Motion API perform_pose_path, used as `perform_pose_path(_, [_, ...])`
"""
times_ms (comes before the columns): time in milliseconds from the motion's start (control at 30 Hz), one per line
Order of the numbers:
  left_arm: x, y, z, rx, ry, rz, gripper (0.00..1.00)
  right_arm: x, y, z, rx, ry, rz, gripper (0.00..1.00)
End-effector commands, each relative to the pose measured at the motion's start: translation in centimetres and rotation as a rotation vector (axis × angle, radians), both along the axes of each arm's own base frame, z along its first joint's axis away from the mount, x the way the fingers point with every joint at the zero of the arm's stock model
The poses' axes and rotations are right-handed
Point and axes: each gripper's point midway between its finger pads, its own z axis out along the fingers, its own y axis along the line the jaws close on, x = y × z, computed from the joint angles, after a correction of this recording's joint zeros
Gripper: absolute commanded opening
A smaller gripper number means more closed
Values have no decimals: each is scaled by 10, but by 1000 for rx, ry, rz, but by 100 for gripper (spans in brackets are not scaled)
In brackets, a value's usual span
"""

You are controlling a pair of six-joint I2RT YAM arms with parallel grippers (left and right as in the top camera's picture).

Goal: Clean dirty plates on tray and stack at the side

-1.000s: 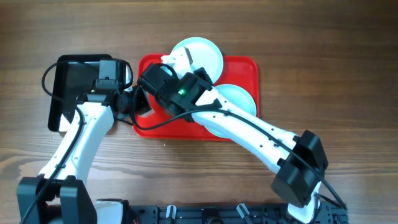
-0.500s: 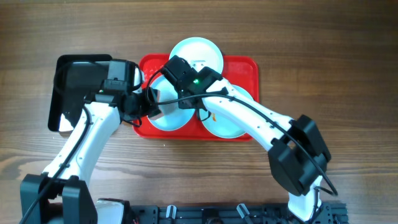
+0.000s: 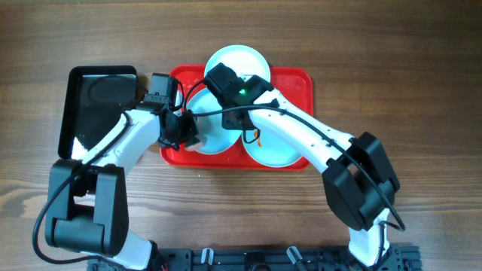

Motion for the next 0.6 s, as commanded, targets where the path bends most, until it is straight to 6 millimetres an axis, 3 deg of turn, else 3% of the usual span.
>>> perform_pose_path(0, [-4, -19, 2, -103, 11, -58, 4, -5, 4, -8, 12, 32, -8, 4])
perform_pose_path(233, [-44, -15, -3, -104, 213, 52, 4, -7, 2, -22, -13, 57, -8, 4])
perform_pose_path(300, [-47, -12, -4, -90, 224, 55, 4, -7, 2, -22, -13, 57, -8, 4])
perform_pose_path(367, [-34, -1, -7, -20, 168, 65, 4, -7, 2, -22, -15, 57, -9, 4])
perform_pose_path(467, [1, 30, -9, 171, -2, 68, 4, -7, 1, -23, -19, 58, -8, 4])
perform_pose_path(567, [36, 32, 0, 217, -165, -28, 4, -7, 1, -23, -19, 59, -9, 4])
